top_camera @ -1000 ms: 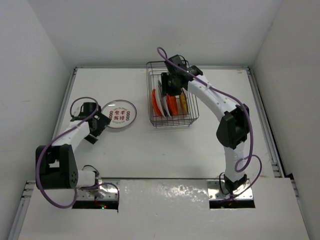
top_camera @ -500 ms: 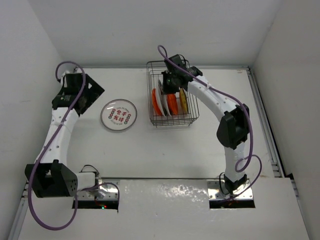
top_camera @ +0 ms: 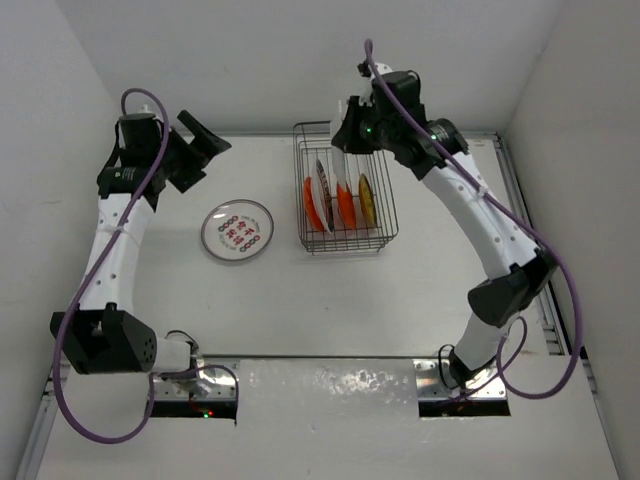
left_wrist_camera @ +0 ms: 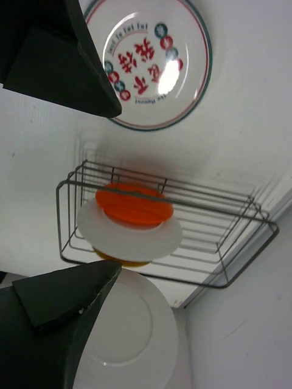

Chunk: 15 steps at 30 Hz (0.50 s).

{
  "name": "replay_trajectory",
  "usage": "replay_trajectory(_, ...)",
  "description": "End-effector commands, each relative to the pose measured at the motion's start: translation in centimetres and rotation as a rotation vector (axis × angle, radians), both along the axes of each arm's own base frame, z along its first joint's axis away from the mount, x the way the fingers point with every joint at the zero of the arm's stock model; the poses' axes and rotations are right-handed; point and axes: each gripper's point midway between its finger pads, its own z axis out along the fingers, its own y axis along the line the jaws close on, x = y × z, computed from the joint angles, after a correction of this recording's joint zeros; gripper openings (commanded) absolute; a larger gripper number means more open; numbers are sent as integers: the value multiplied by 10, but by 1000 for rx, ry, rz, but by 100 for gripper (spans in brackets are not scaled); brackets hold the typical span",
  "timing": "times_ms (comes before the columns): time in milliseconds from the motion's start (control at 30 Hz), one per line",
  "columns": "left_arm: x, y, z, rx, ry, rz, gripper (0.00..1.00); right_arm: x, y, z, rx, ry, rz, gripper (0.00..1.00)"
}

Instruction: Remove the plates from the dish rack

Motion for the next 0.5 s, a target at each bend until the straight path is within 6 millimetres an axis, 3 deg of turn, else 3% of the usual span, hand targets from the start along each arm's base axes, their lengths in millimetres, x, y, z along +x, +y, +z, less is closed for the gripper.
replay_trajectory(0, 14, -24, 69, -98, -196, -136, 100, -16, -1, 78, 52, -220, 111, 0)
replay_trajectory(67, 20, -32, 80, -149, -212, -165, 100, -35, 10, 76, -17, -262, 298, 0)
replay_trajectory(133, 24, -49, 101, -257, -270, -238, 100, -47, 16, 63, -156, -300, 458, 0)
replay_trajectory(200, 25, -62, 112, -368, -293, -294, 100, -76, 18, 49, -288, -291, 575, 0)
replay_trajectory(233, 28, -65, 110, -398, -286, -309, 100, -85, 22, 23, -381, -307, 632, 0)
replay_trajectory(300, 28, -75, 108, -437, -276, -345, 100, -101, 17, 19, -564, -388, 691, 0)
replay_trajectory(333, 27, -79, 105, -442, -266, -351, 100, -108, 16, 5, -648, -372, 709, 0)
replay_trajectory(467, 19, -92, 67, -466, -144, -371, 100, -112, 18, 4, -816, -414, 641, 0)
